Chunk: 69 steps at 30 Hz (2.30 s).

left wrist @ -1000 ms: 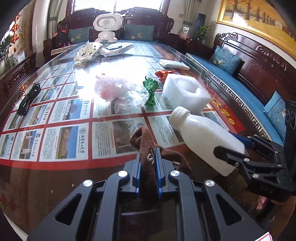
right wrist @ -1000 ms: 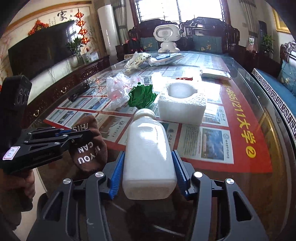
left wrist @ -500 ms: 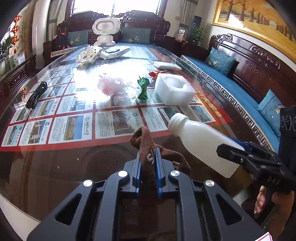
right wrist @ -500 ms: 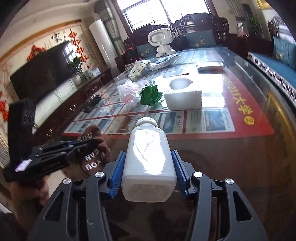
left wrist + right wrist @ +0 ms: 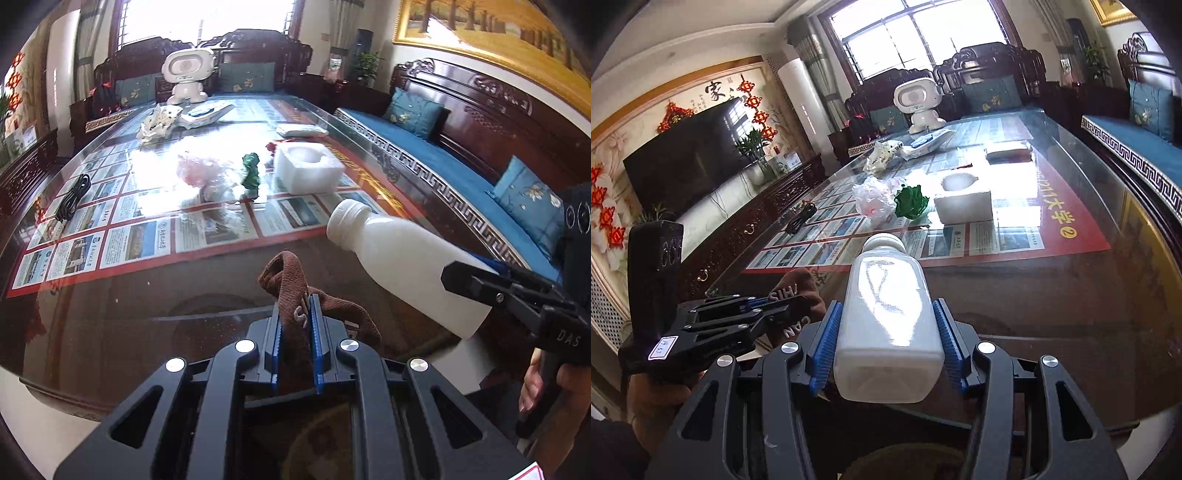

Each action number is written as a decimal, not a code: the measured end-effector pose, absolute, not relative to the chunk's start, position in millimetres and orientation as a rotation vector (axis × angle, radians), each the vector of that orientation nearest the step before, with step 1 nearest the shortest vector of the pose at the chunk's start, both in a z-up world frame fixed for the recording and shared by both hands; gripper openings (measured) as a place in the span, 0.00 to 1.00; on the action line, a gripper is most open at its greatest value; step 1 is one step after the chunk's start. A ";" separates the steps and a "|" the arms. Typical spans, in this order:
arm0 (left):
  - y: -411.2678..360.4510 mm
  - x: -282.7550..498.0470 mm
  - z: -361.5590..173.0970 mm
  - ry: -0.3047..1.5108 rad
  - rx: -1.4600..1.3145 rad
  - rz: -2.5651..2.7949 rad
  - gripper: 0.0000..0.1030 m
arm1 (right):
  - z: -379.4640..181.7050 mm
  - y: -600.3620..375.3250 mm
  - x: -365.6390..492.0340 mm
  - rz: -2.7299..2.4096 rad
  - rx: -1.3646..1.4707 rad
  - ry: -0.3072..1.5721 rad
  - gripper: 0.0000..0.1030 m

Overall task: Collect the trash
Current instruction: 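Carry the bottle and cloth down over the yellow bucket with both grippers, then open the right gripper to drop the bottle while the left gripper releases the cloth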

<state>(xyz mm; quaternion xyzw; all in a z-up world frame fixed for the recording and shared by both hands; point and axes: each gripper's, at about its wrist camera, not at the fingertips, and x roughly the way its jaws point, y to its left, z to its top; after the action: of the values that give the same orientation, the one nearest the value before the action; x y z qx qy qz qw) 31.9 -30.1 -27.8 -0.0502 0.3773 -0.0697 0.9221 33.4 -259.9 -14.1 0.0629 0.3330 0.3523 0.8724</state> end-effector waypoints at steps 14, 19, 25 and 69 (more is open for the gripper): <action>-76.9 -62.6 -52.9 0.806 -0.067 -0.330 0.13 | -30.8 -302.3 -79.4 0.635 0.088 0.688 0.48; -86.2 -91.2 -81.1 0.851 -0.047 -0.380 0.13 | -56.7 -314.7 -117.3 0.594 0.073 0.729 0.48; -95.7 -113.3 -127.7 0.947 -0.037 -0.410 0.13 | -101.1 -317.6 -135.2 0.560 0.086 0.832 0.48; -131.4 -102.1 -236.8 1.212 0.015 -0.466 0.13 | -196.3 -317.9 -120.8 0.461 -0.047 1.059 0.79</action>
<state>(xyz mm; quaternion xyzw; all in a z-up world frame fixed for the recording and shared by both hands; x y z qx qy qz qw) -102.1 -131.4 -236.8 0.0071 0.5643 -0.2168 0.7966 -120.8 -317.9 -196.3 -0.0224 0.5005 0.2181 0.8375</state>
